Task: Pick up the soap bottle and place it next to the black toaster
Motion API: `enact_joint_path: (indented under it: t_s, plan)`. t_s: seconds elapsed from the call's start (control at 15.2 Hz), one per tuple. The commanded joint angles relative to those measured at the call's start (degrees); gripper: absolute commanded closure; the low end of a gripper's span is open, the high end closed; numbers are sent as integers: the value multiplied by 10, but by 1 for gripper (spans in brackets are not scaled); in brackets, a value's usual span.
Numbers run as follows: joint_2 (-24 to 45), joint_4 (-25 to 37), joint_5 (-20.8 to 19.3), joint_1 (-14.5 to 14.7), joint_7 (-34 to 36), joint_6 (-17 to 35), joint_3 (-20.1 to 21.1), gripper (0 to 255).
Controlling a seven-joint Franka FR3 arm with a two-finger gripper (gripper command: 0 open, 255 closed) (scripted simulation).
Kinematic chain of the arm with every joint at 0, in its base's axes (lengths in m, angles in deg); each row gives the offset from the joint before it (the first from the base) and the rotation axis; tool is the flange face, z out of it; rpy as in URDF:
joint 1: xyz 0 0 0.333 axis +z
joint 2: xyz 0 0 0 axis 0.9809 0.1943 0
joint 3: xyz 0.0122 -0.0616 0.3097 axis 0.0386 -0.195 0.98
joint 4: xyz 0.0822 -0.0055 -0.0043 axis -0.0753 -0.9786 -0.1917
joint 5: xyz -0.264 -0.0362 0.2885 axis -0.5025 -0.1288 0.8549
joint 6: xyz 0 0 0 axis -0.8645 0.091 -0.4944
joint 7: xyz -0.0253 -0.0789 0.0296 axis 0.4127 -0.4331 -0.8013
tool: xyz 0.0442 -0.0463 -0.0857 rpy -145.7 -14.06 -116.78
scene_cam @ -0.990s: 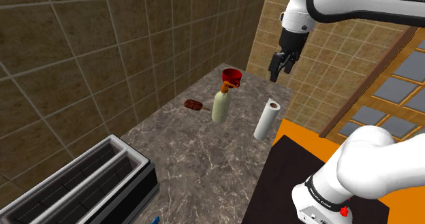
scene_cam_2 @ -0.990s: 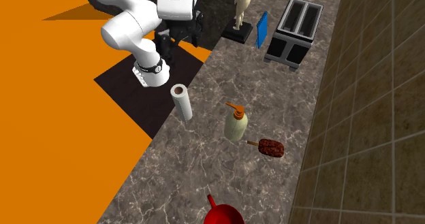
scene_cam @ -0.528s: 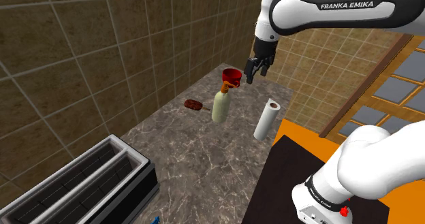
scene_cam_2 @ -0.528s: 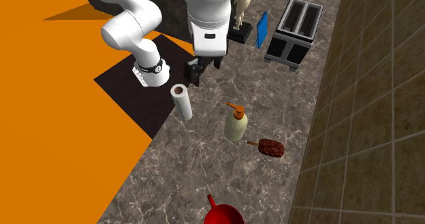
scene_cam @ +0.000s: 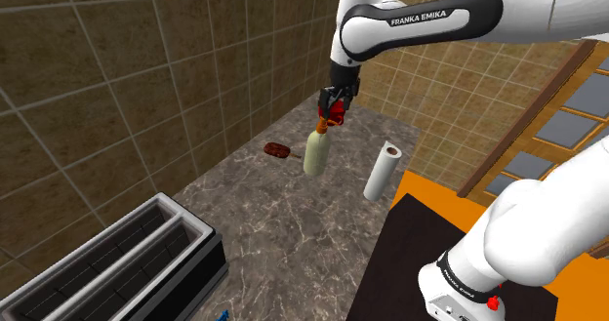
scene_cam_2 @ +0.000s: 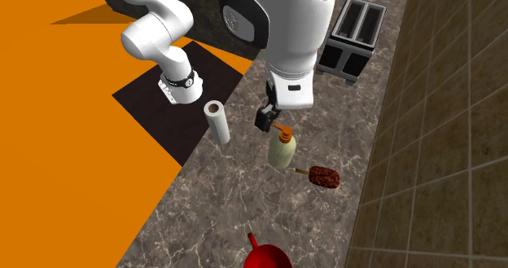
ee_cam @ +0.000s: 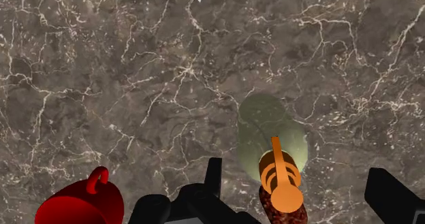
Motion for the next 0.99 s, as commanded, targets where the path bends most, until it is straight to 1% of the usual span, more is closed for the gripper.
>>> enact_joint_path:
  t_s: [0.0, 0.13, 0.59, 0.92]
  plan:
    - [38, 19, 4, 2, -2, 23, 0, 0]
    - [71, 42, 8, 3, -3, 35, 1, 0]
    - [89, 7, 8, 2, -4, 87, 1, 0]
    - [90, 4, 8, 2, -4, 91, 1, 0]
